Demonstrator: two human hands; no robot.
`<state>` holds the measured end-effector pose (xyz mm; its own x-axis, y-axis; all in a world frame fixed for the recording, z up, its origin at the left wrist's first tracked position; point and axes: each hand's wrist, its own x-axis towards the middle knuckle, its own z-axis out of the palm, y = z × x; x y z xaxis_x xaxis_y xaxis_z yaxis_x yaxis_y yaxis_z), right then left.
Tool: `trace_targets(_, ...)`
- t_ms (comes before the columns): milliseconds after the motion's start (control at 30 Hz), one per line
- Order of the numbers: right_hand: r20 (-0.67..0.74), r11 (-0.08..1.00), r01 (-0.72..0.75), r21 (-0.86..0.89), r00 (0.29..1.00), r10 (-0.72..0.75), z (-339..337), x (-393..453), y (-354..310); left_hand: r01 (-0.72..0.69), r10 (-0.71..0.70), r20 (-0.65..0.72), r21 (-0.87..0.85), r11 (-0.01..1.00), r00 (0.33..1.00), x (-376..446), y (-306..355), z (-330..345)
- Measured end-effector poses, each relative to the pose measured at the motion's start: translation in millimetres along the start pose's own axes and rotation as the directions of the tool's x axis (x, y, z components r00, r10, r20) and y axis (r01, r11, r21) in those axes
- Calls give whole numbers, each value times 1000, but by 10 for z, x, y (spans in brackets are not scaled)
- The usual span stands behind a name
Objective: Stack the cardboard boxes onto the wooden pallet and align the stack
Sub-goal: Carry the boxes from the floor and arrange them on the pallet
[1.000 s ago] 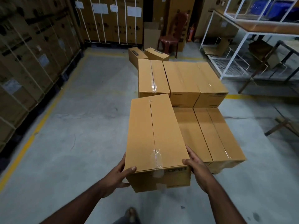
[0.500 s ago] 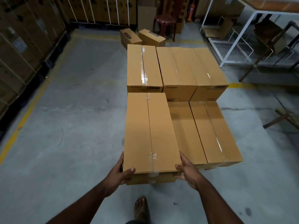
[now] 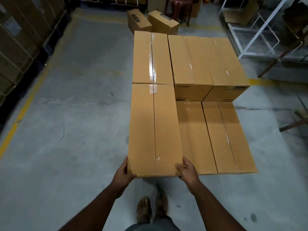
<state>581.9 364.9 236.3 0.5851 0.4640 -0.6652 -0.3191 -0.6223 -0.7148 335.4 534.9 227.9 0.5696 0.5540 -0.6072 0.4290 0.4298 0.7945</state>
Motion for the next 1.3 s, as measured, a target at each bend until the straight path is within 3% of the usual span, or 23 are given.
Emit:
trace_targets(167,-37,997,-35,-64,999,32,-26,112,13,-55,54,47,10,998,997,14,5,-42)
trace_targets(367,-31,975,44,-220,998,-52,-81,127,90,-24,23,21,55,998,1000,27,0,-70)
trace_targets(733,35,964,28,-263,999,-19,-125,178,95,33,-30,-31,96,995,999,46,-36,-66)
trace_targets(867,133,936,17,-351,991,32,-98,145,-75,72,-55,-86,210,975,995,66,2,-46)
trace_targets(933,51,909,99,-406,995,-85,-20,112,-210,93,-39,-200,266,960,979,66,48,-20)
trace_targets(1033,-1,830,345,-438,923,-384,230,45,-476,82,10,-355,243,967,935,32,207,-67)
trace_targets(1133,153,807,473,-352,880,-450,657,0,-787,-2,98,-395,235,972,913,-62,379,-256)
trace_targets(1300,370,795,563,-227,805,-464,1579,-23,-1266,-111,130,-491,68,992,861,-226,530,-916)
